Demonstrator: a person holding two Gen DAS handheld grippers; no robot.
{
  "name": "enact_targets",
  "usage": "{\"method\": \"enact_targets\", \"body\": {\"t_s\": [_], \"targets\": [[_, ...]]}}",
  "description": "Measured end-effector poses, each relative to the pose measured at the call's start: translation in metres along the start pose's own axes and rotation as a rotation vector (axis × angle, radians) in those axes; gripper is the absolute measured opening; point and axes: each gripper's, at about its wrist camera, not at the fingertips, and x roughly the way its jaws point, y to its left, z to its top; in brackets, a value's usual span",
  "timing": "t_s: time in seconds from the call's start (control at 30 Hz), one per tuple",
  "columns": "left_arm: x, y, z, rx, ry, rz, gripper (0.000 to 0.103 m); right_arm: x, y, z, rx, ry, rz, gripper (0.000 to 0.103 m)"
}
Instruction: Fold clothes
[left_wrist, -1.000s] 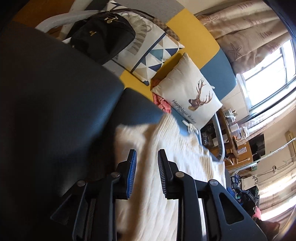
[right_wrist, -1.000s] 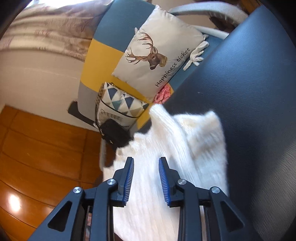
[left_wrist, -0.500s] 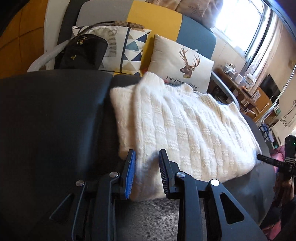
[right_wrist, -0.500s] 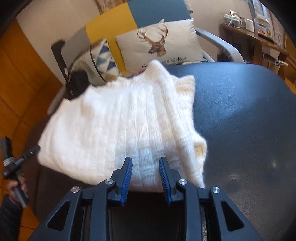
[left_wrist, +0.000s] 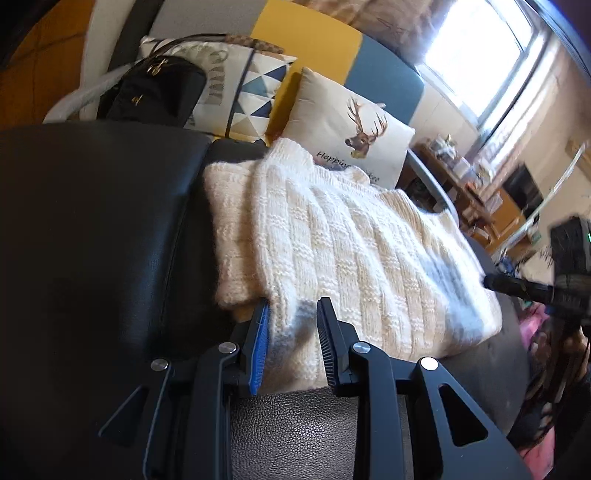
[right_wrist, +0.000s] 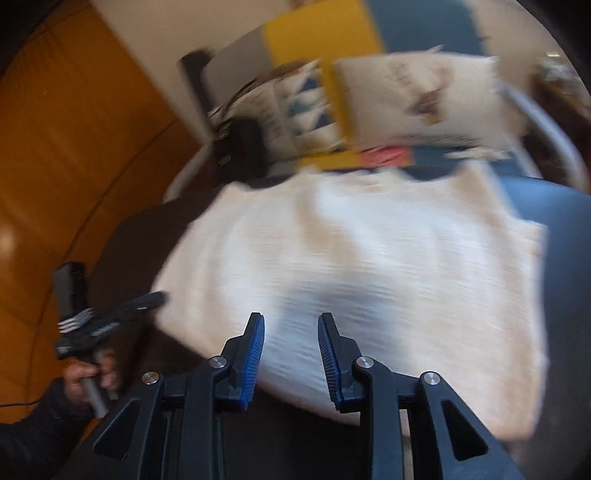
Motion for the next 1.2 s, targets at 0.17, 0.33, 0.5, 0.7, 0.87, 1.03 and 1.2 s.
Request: {"method": "enact_targets", "body": {"t_s": [0.17, 0.33, 0.5, 0.7, 0.87, 1.03, 1.2], "targets": [[0.001, 0.001, -0.003, -0.002, 0.0, -0.013, 0.023, 0.077, 0.04, 0.087, -0.012, 0.106, 0.156, 0.037], [0.003, 0.008, -0.004, -0.047, 0.005, -0.067, 0.023, 0.154, 0.047, 0.163, 0.034, 0.222, 0.142, 0.038], [0.006, 0.017, -0.007, -0.095, 0.018, -0.108, 0.023, 0.2, 0.044, 0.187, 0.026, 0.308, 0.088, 0.038], [0.01, 0.018, -0.01, -0.092, 0.037, -0.106, 0.023, 0.219, 0.051, 0.191, -0.072, 0.36, 0.062, 0.038], [0.01, 0.014, -0.009, -0.077, 0.043, -0.102, 0.023, 0.224, 0.051, 0.193, -0.08, 0.361, 0.042, 0.038], [0.01, 0.01, -0.008, -0.054, 0.043, -0.094, 0.023, 0.231, 0.052, 0.186, -0.117, 0.402, 0.043, 0.038], [0.005, 0.003, -0.011, -0.002, 0.019, -0.066, 0.01, 0.234, 0.08, 0.17, -0.295, 0.408, 0.019, 0.015]]}}
